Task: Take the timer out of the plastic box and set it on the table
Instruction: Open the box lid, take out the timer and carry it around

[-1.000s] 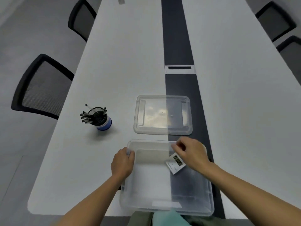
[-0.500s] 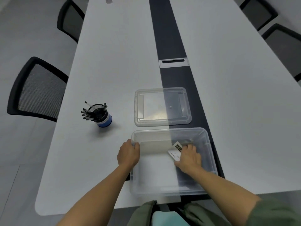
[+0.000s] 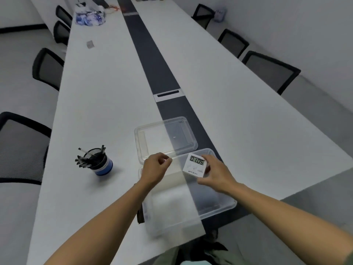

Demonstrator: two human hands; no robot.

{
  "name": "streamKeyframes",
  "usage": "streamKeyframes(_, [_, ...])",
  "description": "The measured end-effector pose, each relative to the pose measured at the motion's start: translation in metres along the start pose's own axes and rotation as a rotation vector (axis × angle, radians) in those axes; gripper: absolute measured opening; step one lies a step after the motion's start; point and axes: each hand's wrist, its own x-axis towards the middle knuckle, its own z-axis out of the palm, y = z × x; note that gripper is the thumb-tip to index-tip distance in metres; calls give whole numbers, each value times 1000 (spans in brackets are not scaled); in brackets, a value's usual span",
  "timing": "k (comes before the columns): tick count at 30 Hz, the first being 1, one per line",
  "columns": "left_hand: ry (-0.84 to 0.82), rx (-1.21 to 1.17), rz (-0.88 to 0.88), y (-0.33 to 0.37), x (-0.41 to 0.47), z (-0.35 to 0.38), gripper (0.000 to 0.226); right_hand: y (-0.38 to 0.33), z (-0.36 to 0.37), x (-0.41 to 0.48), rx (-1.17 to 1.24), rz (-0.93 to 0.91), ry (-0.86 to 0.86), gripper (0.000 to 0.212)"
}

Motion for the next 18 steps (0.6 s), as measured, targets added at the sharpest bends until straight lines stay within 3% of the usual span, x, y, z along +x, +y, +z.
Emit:
streamKeyframes(4, [-320,-239,-29,42,-11,17,16,-3,-30,-21,62,6,74,74])
streamKeyframes(10, [-447,-253,-17,85,-26,57,14,28,-68,-53,235,106,87,77])
streamKeyframes(14, [-511,-232,20,120,-41,99,19,61,-108,-87,656,226,135,50])
streamKeyframes(18, [-588,-256,52,165,-65,162,22,114,-145,-129,893,357,321,30])
